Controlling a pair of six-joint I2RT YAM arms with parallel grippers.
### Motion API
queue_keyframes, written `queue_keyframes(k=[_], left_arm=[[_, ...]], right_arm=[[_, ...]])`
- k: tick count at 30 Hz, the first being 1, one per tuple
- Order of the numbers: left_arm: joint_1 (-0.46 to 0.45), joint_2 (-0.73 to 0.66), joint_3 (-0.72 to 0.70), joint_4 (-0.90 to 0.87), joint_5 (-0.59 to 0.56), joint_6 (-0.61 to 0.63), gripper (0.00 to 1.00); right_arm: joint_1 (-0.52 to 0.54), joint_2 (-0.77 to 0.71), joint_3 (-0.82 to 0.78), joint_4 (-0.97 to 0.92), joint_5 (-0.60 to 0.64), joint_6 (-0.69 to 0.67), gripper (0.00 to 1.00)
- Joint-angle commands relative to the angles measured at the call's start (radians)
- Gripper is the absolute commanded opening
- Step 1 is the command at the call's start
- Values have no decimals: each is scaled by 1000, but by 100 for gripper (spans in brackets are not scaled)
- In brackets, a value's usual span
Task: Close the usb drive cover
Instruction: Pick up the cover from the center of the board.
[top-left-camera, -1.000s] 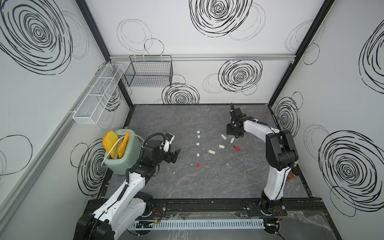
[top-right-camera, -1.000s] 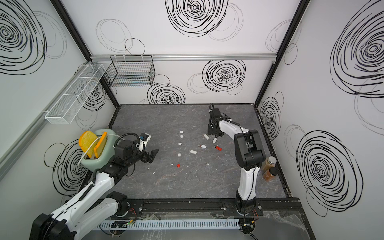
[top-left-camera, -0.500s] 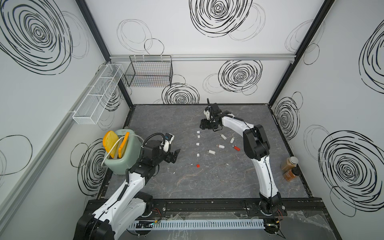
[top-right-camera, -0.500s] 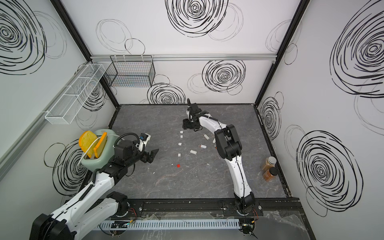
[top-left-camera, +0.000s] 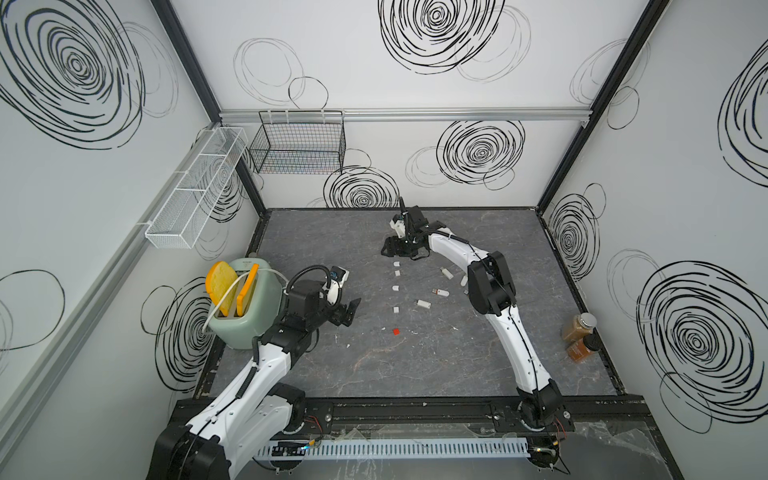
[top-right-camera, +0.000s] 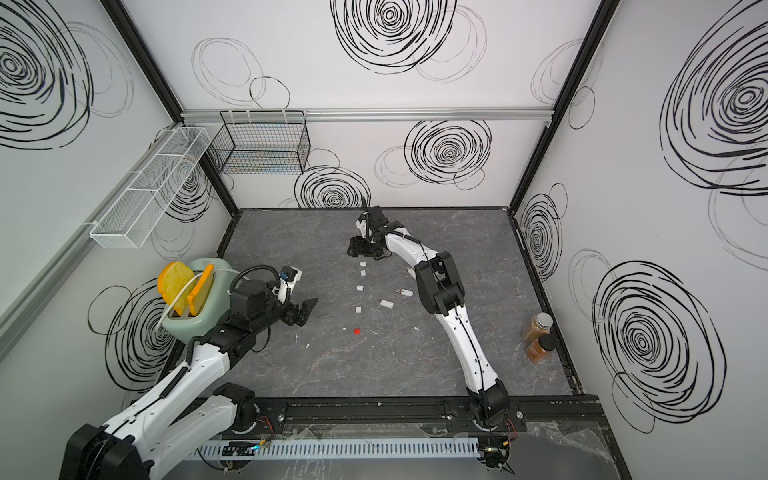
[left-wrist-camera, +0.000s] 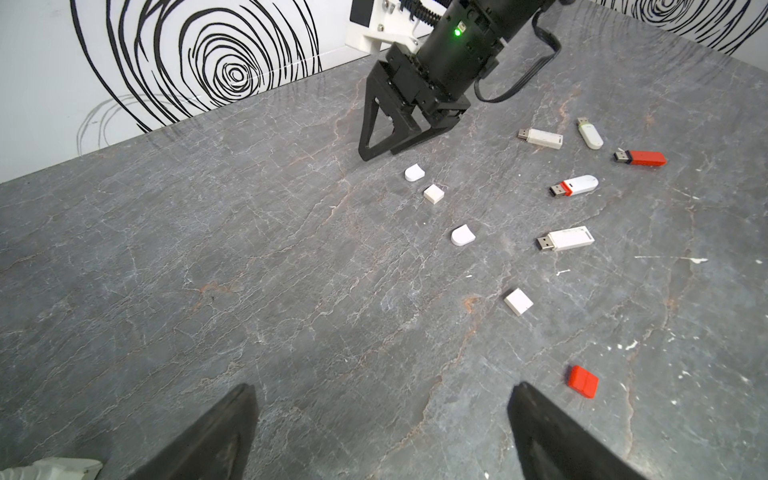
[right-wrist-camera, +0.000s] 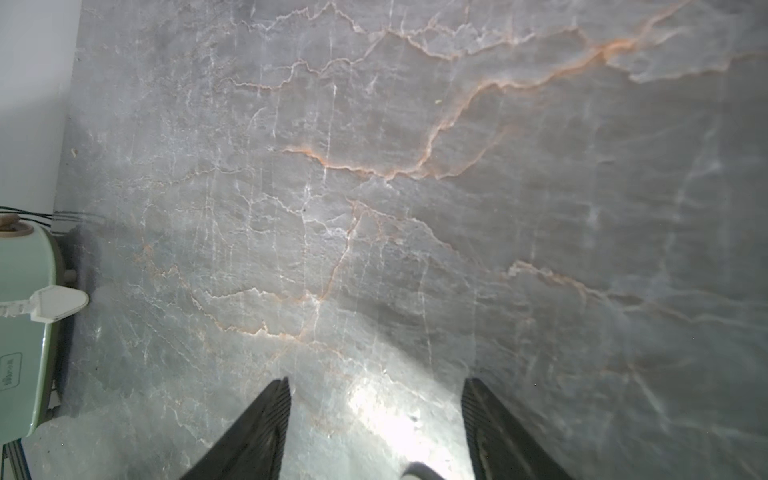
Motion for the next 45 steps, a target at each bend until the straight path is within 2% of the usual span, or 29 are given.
queue_keyframes(k=[1,11,18,33,40,45], left_arm=[[-4,3,1,41,3,11,98],[-2,-2,0,44,7,11,98],[3,-8,-2,41,8,11,98],[2,-13,-1,42,9,9,98],[1,-15,-3,44,10,7,98],[1,-17,-3,44,8,7,98]], right_arm=[[17,-22,-52,-62,-3,-14,69],[25,-138,-227,-27,26,-39,66],[33,-154,-253,-37,62,-57,64],[97,-95,-120,-208,408,-40,57],[113,-78,-85,-234,433,-38,55],[127,-41,-33,-260,446,-40,48]])
